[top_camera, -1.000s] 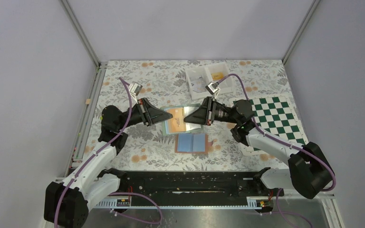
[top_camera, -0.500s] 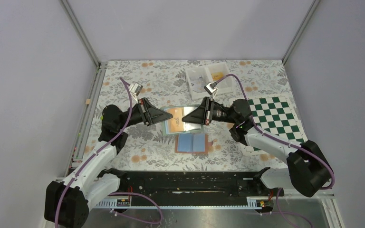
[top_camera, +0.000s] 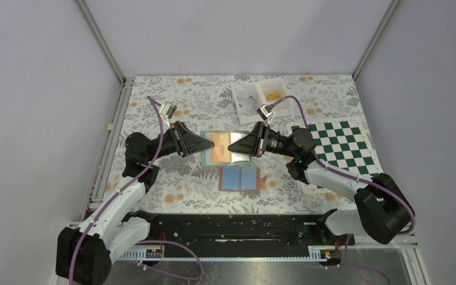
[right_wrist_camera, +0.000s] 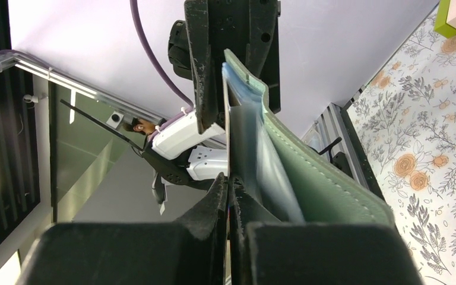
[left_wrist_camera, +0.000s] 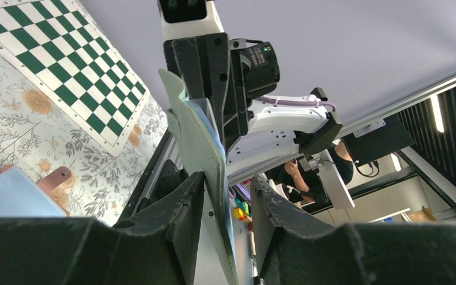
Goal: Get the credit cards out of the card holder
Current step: Remove the credit card from the card holder, then place the credit card in the storage box.
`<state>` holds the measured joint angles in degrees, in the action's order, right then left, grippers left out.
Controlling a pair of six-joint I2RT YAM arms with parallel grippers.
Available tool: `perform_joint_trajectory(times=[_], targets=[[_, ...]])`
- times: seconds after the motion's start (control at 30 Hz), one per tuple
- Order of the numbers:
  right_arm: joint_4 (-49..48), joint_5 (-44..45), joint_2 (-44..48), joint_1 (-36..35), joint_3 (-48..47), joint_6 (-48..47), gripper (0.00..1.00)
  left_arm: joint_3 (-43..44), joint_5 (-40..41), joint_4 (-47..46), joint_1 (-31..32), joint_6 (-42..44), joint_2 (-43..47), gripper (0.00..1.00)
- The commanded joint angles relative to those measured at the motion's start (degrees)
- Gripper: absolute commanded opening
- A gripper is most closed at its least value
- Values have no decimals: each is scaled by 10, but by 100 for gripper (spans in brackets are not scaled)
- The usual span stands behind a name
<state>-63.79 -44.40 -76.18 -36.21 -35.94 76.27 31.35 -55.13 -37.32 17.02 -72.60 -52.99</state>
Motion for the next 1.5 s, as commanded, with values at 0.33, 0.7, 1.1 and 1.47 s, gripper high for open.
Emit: perform_joint_trajectory(times=[0.33, 0.7, 1.1, 1.47], targets=[[-63, 13, 24, 17, 21, 14, 0, -4, -10, -69, -11, -37, 0, 33], [-53, -2, 37, 32, 34, 10, 0, -8, -1, -67, -18, -16, 23, 0], [96, -20, 128, 72, 46, -50, 0, 9, -22, -7, -56, 25, 23, 0], [347, 67, 223, 134, -4, -169, 0, 56, 112, 304, -75, 263, 85, 0]])
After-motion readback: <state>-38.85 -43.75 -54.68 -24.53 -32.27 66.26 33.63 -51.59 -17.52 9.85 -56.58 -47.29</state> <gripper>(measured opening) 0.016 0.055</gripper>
